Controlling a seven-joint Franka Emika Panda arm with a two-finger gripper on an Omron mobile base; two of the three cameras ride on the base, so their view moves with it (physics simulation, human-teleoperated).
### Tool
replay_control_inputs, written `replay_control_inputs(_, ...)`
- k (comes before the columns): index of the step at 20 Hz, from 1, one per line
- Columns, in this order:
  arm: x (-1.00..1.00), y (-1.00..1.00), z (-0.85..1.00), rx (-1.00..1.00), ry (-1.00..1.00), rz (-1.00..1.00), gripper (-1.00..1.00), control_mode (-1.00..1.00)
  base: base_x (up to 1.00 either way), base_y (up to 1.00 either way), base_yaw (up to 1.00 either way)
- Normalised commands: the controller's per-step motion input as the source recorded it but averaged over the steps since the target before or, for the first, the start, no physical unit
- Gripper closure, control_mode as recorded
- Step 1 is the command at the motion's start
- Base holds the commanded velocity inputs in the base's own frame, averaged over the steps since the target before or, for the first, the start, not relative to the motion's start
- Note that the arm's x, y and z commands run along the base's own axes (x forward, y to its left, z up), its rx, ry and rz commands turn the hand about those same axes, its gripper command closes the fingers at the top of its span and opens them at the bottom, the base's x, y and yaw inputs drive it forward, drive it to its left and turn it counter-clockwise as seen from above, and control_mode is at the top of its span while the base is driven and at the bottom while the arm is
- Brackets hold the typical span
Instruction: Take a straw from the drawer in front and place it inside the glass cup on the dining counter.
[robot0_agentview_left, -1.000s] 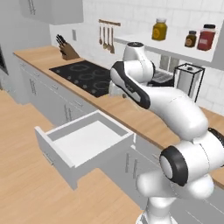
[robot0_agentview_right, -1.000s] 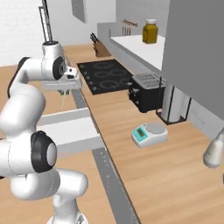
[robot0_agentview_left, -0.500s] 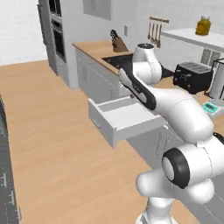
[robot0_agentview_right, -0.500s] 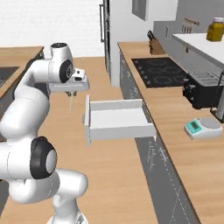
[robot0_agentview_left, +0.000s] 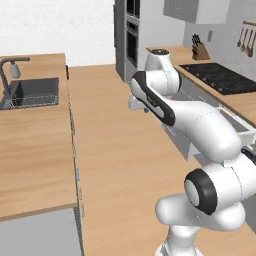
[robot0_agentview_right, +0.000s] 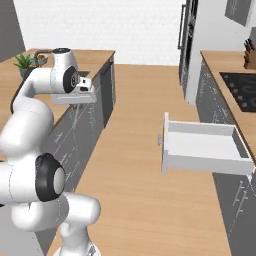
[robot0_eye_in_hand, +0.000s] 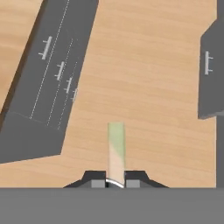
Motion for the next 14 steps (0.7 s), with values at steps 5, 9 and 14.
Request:
replay_control_inputs(5,0.00,0.00,0.00,0.00,0.00,0.00,1.00,1.00,-0.04,0.92,0.00)
replay_control_inputs(9,0.00,0.00,0.00,0.00,0.00,0.00,1.00,1.00,-0.23,1.00,-0.13)
replay_control_inputs(14,0.00,0.00,0.00,0.00,0.00,0.00,1.00,1.00,-0.56,1.00,-0.24)
